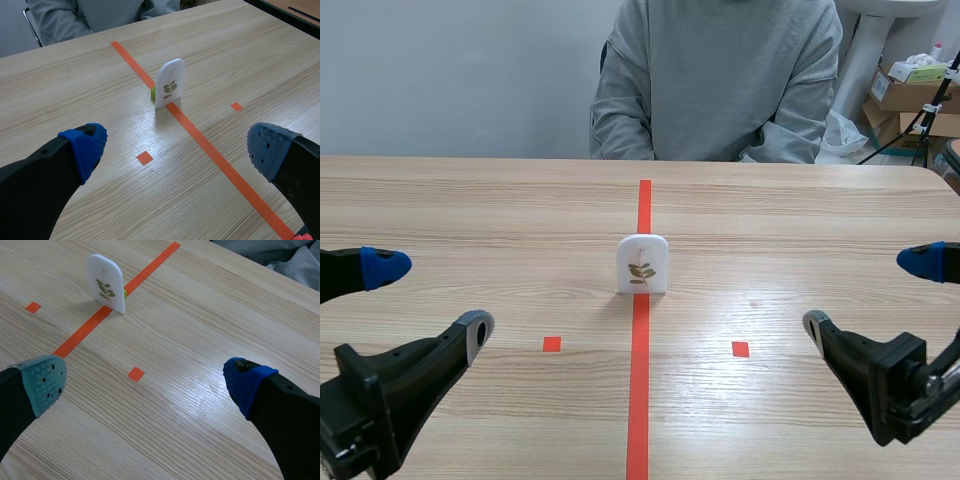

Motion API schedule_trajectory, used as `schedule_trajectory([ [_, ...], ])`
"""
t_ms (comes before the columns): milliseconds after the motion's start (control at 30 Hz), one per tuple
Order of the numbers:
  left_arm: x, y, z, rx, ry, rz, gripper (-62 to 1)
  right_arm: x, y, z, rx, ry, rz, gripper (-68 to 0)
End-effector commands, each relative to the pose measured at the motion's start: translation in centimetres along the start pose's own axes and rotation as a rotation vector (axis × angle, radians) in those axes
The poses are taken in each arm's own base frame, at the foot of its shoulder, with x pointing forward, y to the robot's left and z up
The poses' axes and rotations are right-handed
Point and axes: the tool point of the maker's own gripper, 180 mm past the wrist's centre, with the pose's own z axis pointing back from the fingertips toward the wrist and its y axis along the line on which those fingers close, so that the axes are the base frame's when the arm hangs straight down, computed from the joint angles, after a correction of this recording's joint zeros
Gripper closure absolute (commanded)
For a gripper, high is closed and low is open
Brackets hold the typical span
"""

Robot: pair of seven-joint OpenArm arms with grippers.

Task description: Do the leaf sorting experiment

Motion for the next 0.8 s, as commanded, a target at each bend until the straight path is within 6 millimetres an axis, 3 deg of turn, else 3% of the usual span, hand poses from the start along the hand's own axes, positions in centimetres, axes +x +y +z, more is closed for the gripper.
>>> schedule_trajectory([
  [0, 0.62, -0.15, -0.05, -0.002, -0.026, 0.005, -60.2, 0.99, -0.31, -0.08, -0.009, -0.031, 0.007, -65.7],
  [767, 0.20, -0.15, -0.06, -0.003, -0.003, 0.005, -60.2, 0.94, -0.31, -0.08, -0.009, -0.028, 0.007, -65.7],
])
